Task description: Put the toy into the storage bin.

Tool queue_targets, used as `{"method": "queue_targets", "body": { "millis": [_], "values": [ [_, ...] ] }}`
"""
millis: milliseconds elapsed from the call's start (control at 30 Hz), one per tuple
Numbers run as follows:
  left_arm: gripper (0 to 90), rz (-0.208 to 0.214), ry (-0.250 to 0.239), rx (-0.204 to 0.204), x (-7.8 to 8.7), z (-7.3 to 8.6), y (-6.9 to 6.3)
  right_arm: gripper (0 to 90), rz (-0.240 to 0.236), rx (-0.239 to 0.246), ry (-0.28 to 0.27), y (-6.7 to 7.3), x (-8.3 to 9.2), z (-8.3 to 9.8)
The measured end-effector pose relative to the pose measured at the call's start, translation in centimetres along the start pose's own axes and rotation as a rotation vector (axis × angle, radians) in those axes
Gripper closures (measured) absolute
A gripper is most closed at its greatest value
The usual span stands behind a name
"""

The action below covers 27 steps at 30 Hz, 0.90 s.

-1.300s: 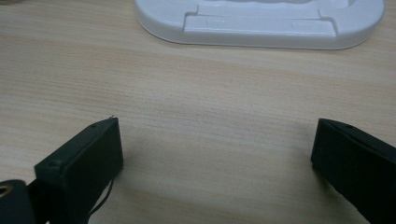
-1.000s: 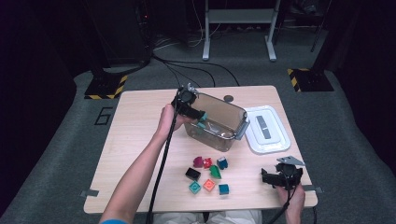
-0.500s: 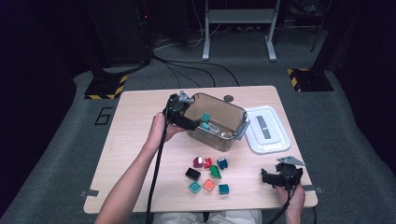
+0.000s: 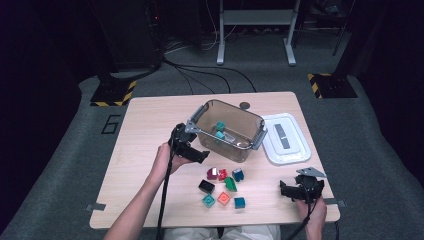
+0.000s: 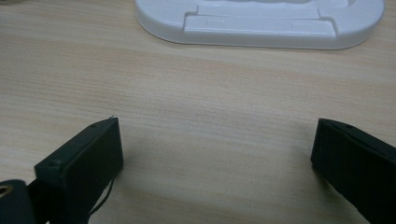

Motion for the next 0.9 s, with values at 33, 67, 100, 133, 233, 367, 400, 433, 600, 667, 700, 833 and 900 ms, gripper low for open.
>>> {"method": "queue_targets", "body": {
  "millis": [33, 67, 100, 133, 233, 367, 400, 433, 600, 667, 700, 833, 900],
  "values": [
    [4.2, 0.003, 0.004, 0.001, -0.2, 0.3, -0.1, 1.5, 0.000, 0.000, 0.000, 0.0, 0.0, 0.0],
    [4.2, 0.008, 0.006, 0.004, -0.5, 0.7, -0.2, 1.5, 0.000, 0.000, 0.000, 0.0, 0.0, 0.0],
    [4.2, 0.018, 0.011, 0.009, -0.8, 1.1, -0.4, 1.5, 0.000, 0.000, 0.000, 0.0, 0.0, 0.0],
    [4.2, 0.018, 0.014, 0.009, -1.0, 1.3, -0.5, 1.5, 0.000, 0.000, 0.000, 0.0, 0.0, 0.0],
    [3.4, 0.047, 0.038, 0.021, -2.2, 2.6, -1.0, 1.5, 0.000, 0.000, 0.000, 0.0, 0.0, 0.0],
    [1.4, 0.061, 0.050, 0.036, -3.4, 3.5, -1.6, 1.5, 0.000, 0.000, 0.000, 0.0, 0.0, 0.0],
    [1.5, 0.067, 0.056, 0.034, -3.6, 3.8, -1.7, 1.5, 0.000, 0.000, 0.000, 0.0, 0.0, 0.0],
    [1.4, 0.075, 0.057, 0.035, -3.9, 4.0, -2.0, 1.5, 0.000, 0.000, 0.000, 0.0, 0.0, 0.0],
    [0.9, 0.096, 0.070, 0.051, -4.7, 4.7, -2.8, 1.5, 0.000, 0.000, 0.000, 0.0, 0.0, 0.0],
    [0.8, 0.104, 0.077, 0.043, -4.9, 5.1, -3.1, 1.5, 0.000, 0.000, 0.000, 0.0, 0.0, 0.0],
    [0.7, 0.109, 0.080, 0.043, -4.9, 5.4, -3.5, 1.5, 0.000, 0.000, 0.000, 0.0, 0.0, 0.0],
    [0.7, 0.119, 0.090, 0.048, -5.1, 6.2, -4.3, 1.5, 0.000, 0.000, 0.000, 0.0, 0.0, 0.0],
    [0.8, 0.117, 0.099, 0.055, -5.2, 6.7, -4.6, 1.5, 0.000, 0.000, 0.000, 0.0, 0.0, 0.0]
  ]
}}
Point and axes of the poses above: each handheld gripper's, and its own axes: x roughly backward along the jaws, z roughly out of its underside, y roughly to its left, the point moved 7 cm from there along -x, roughly forward along the jaws, and after that the axes turned 7 degrees about y, right-handed, at the moved point
